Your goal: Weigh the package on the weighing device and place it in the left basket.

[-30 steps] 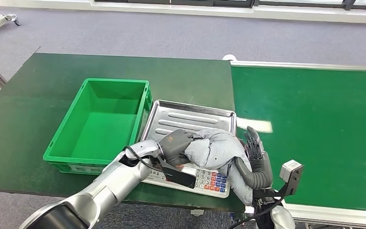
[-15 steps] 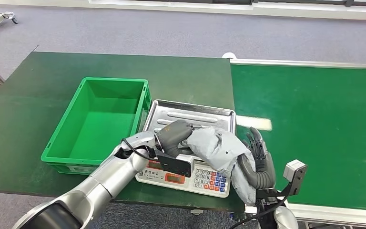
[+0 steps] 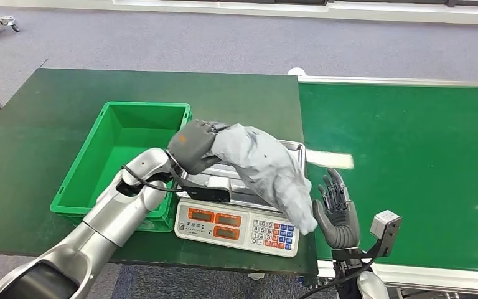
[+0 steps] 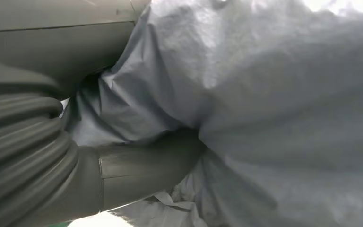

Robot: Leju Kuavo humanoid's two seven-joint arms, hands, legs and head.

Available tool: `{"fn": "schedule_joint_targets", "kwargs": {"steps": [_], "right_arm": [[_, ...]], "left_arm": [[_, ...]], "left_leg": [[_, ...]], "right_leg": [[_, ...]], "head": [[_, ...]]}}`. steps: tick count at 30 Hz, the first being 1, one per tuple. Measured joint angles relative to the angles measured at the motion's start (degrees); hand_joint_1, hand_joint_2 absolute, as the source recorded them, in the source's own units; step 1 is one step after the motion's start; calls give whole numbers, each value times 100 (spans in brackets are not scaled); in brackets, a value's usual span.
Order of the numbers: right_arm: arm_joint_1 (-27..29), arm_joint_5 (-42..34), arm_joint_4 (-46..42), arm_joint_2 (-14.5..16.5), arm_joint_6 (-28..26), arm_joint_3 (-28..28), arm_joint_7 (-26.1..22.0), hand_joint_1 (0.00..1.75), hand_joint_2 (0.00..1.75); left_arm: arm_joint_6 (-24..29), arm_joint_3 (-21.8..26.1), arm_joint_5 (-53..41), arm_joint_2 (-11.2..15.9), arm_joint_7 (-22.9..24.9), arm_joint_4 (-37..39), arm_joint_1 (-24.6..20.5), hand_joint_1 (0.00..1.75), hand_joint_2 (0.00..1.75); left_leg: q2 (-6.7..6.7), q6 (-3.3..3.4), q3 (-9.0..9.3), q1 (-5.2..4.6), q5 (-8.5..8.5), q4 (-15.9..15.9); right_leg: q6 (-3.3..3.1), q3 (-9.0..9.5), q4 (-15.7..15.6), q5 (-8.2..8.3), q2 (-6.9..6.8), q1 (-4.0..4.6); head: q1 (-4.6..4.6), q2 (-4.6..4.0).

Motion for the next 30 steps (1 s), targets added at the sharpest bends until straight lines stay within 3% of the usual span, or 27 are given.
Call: {"fn": "schedule_joint_targets", "kwargs": {"steps": [2,8,13,18,19,22,23,26,30], "right_arm": [[25,24,0,10,-3,-55,4,0,175],[230,21,-54,10,-52,-172,-38,0,175],[401,24,-157,17,-106,-241,-34,0,175],[581,45,-258,76,-128,-348,-24,0,175],[613,59,-279,89,-127,-372,-14,0,175],[680,164,-325,135,-128,-465,20,0,175],[697,208,-346,152,-128,-494,27,0,175],[735,318,-432,203,-127,-566,44,0,175],[745,472,-557,243,-114,-600,64,0,175]], "left_arm": [[519,345,-464,335,214,17,20,175,175],[1317,1324,-1203,861,449,243,229,175,175],[1529,2184,-1301,1145,442,349,509,175,175],[1616,3051,-1260,1308,425,87,1093,175,175],[1613,3220,-1311,1318,456,8,1223,144,175],[1569,3673,-1642,1321,701,-200,1601,13,175],[1545,3792,-1791,1316,830,-245,1713,0,175],[1412,4048,-2138,1289,1162,-282,1939,0,175],[1060,4221,-2268,1248,1208,-213,2036,0,175]], "left_leg": [[21,-10,-1,2,0,-1],[26,-18,-8,16,1,-2],[33,-29,-12,18,-7,-3],[42,-41,-14,18,-17,-3],[43,-42,-14,18,-18,-3],[44,-42,-14,18,-21,-3],[44,-42,-14,18,-21,-3],[42,-42,-16,20,-21,-3],[41,-41,-17,21,-21,-3]], "right_leg": [[-9,-9,1,6,20,7],[-19,-14,2,1,27,22],[-22,-23,3,-1,34,22],[-29,-31,2,-7,40,24],[-30,-32,2,-8,41,24],[-33,-35,2,-11,43,25],[-34,-35,2,-12,43,25],[-36,-36,2,-14,42,27],[-37,-32,2,-13,37,28]], "head": [[-1,0],[-1,0],[-1,0],[-2,0],[-2,0],[-2,0],[-2,0],[-2,0],[-2,0]]}}
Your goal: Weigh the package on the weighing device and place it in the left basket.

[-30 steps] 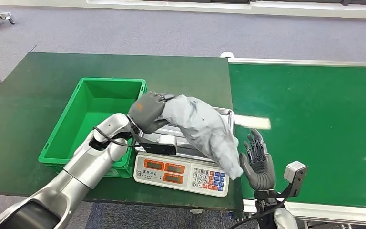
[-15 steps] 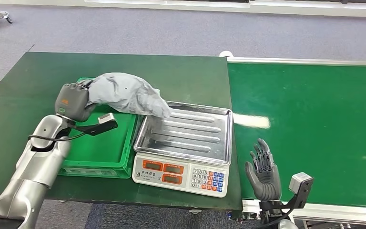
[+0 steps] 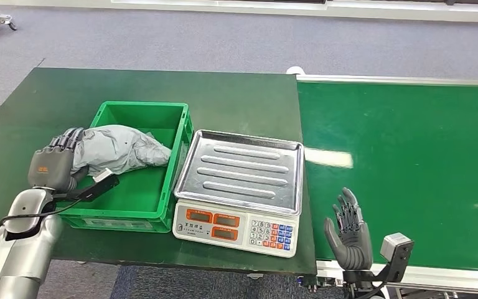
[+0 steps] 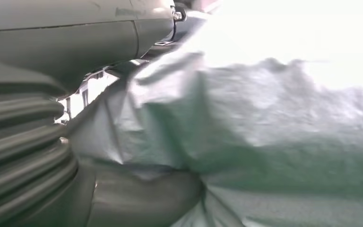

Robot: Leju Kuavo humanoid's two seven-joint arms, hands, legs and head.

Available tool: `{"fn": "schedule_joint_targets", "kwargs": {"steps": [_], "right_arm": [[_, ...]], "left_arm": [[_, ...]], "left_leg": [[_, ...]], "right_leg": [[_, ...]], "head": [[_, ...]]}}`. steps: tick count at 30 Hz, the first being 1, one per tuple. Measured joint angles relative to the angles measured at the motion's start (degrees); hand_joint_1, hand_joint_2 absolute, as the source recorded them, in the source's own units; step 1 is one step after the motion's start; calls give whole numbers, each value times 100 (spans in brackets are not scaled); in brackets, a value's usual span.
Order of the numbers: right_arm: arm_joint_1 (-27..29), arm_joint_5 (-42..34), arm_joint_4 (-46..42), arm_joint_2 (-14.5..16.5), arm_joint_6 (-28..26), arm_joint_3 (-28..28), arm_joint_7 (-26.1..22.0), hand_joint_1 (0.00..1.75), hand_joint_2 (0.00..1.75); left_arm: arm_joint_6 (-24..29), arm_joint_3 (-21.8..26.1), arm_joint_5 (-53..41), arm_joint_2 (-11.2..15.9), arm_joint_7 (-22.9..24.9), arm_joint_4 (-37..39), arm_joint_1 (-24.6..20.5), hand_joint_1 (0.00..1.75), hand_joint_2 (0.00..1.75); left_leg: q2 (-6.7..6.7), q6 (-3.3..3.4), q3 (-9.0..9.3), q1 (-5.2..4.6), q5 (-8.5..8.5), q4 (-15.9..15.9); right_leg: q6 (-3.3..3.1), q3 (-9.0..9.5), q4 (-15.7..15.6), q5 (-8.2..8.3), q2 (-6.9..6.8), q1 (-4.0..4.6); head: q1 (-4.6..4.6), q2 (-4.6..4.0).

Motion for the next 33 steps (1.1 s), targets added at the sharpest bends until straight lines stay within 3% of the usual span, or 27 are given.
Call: {"fn": "schedule_joint_targets", "kwargs": {"steps": [6,11,16,21,27,33], "right_arm": [[-33,150,-82,9,-38,-1,5,0,175],[-148,304,-83,10,-264,32,31,0,175],[-394,584,-83,5,-601,255,181,0,175],[-827,683,-22,-7,-886,594,335,0,175],[-1408,644,420,-13,-945,1107,438,0,175],[-1854,431,1082,-12,-926,1445,388,0,175]], "left_arm": [[-459,16,295,-120,-400,91,71,0,175],[-937,-11,1512,-435,-947,-207,181,0,175],[-1574,-171,3596,-1055,-1152,-838,208,0,175],[-2054,-662,5518,-1803,-850,-1415,269,0,175],[-2072,-1313,6684,-2469,-599,-1562,281,0,175],[-2086,-1622,7258,-2861,-590,-1494,274,0,175]], "left_leg": [[-3,0,1,-1,1,1],[-6,1,0,-2,1,2],[-8,3,-1,-5,2,4],[-10,6,-1,-9,4,5],[-10,7,1,-8,5,4],[-10,7,0,-6,6,4]], "right_leg": [[3,2,0,3,-2,-1],[4,2,0,4,-2,-2],[10,4,-1,8,-8,-6],[15,5,-1,12,-8,-10],[13,7,-1,15,-9,-8],[12,6,-1,15,-11,-5]], "head": [[0,0],[0,0],[1,0],[1,0],[1,0],[1,0]]}}
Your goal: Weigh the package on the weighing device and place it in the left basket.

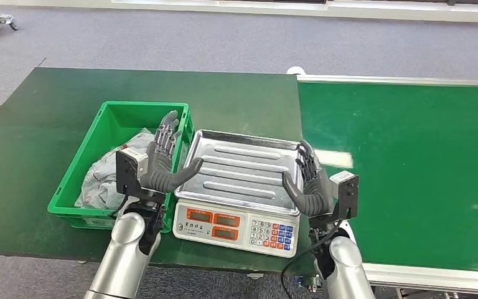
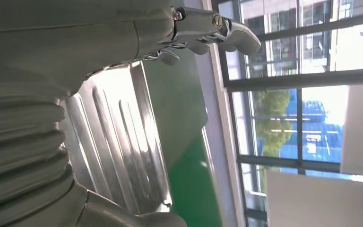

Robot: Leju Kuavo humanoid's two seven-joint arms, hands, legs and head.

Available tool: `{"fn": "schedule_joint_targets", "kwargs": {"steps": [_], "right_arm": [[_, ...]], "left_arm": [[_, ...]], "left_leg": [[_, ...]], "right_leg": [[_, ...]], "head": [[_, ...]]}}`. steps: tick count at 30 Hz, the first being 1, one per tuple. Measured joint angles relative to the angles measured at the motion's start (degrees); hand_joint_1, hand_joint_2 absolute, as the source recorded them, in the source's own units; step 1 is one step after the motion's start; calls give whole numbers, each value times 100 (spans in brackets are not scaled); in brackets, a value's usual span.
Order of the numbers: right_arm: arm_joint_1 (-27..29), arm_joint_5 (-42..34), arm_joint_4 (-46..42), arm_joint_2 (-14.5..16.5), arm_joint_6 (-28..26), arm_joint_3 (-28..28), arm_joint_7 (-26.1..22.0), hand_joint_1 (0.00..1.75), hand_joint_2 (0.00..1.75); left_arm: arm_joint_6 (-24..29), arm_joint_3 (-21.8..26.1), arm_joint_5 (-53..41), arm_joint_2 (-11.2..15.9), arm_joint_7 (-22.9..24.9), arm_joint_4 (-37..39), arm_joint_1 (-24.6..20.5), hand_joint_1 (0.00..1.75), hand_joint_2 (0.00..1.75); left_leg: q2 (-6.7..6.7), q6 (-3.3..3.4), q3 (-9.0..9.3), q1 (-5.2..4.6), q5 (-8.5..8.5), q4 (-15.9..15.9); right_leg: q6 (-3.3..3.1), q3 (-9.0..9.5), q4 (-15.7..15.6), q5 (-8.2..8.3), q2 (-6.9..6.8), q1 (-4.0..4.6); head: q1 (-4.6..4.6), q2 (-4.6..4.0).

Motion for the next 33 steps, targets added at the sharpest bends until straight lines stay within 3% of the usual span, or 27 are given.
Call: {"fn": "schedule_joint_targets", "kwargs": {"steps": [2,6,12,16,20,24,32,33], "right_arm": [[-92,-35,171,1,1,70,-27,0,175],[-227,-17,441,17,-27,199,-75,0,175],[-311,168,624,37,-218,419,-131,0,175],[-313,207,635,48,-263,524,-136,0,175],[-313,218,638,48,-274,582,-136,0,175],[-310,247,648,48,-293,619,-131,0,0],[-282,335,629,48,-374,700,-56,0,0],[-278,355,621,48,-404,705,-51,0,44]], "left_arm": [[27,-39,86,-85,11,97,-26,0,175],[75,-79,228,-185,-29,489,-149,0,0],[81,-121,262,-275,-188,1105,-302,0,0],[61,-126,284,-311,-226,1354,-334,0,175],[11,-131,295,-322,-245,1498,-343,0,175],[-7,-152,295,-323,-254,1562,-346,0,175],[-45,-164,295,-346,-232,1542,-297,0,175],[-44,-164,292,-347,-232,1531,-283,0,175]], "left_leg": [[0,0,0,0,0,0],[0,0,-1,0,0,0],[0,0,-1,0,0,0],[1,0,-1,0,0,0],[1,0,-1,0,0,0],[1,0,-1,0,0,0],[1,0,-2,0,0,0],[1,0,-2,0,0,0]], "right_leg": [[0,0,0,0,0,0],[0,-1,0,0,0,0],[0,-2,0,0,1,0],[0,-3,0,0,1,0],[0,-4,0,0,1,0],[0,-3,0,0,1,0],[0,-3,0,0,1,0],[0,-3,0,0,1,0]], "head": [[0,0],[-1,0],[0,0],[-1,0],[1,0],[0,0],[1,0],[0,0]]}}
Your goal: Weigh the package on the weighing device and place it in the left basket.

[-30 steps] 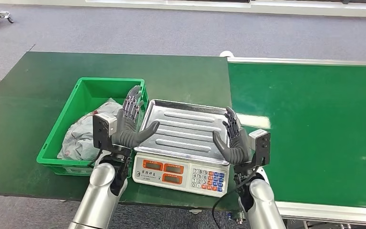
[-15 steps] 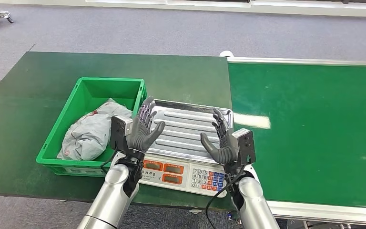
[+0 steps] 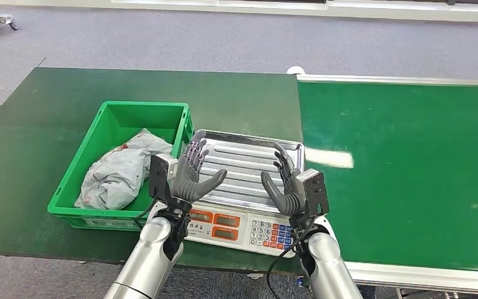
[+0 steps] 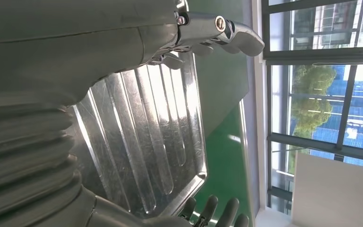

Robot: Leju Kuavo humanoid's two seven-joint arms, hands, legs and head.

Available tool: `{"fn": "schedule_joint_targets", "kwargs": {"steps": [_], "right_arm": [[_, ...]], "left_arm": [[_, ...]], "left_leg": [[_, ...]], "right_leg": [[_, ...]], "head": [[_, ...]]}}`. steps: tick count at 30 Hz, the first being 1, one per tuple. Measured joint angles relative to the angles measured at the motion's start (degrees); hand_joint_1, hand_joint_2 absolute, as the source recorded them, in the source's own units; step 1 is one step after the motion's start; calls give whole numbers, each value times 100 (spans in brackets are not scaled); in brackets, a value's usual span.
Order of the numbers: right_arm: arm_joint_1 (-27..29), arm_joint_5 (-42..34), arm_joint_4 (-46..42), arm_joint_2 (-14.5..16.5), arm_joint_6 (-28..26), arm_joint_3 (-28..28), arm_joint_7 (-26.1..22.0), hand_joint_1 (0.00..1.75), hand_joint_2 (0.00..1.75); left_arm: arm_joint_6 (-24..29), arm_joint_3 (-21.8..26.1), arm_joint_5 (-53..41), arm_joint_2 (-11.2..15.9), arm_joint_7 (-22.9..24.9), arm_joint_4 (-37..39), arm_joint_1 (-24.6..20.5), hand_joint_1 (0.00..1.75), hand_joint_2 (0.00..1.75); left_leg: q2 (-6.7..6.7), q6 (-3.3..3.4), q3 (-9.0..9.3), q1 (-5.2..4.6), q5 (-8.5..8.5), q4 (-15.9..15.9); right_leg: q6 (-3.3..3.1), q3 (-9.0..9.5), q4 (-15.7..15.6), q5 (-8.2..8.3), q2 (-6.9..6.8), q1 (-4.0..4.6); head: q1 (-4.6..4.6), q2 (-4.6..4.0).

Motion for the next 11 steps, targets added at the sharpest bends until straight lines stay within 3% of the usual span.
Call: {"fn": "schedule_joint_targets", "kwargs": {"steps": [3,11], "right_arm": [[9,44,-8,0,-76,8,11,0,175],[32,66,-56,0,-167,8,29,0,175]], "left_arm": [[4,-1,-32,-1,0,-58,53,0,175],[54,-2,-87,-8,6,-287,202,0,175]], "left_leg": [[0,0,0,0,0,0],[0,0,0,0,0,0]], "right_leg": [[0,0,0,0,0,0],[0,-1,0,0,0,0]], "head": [[-1,0],[-1,0]]}}
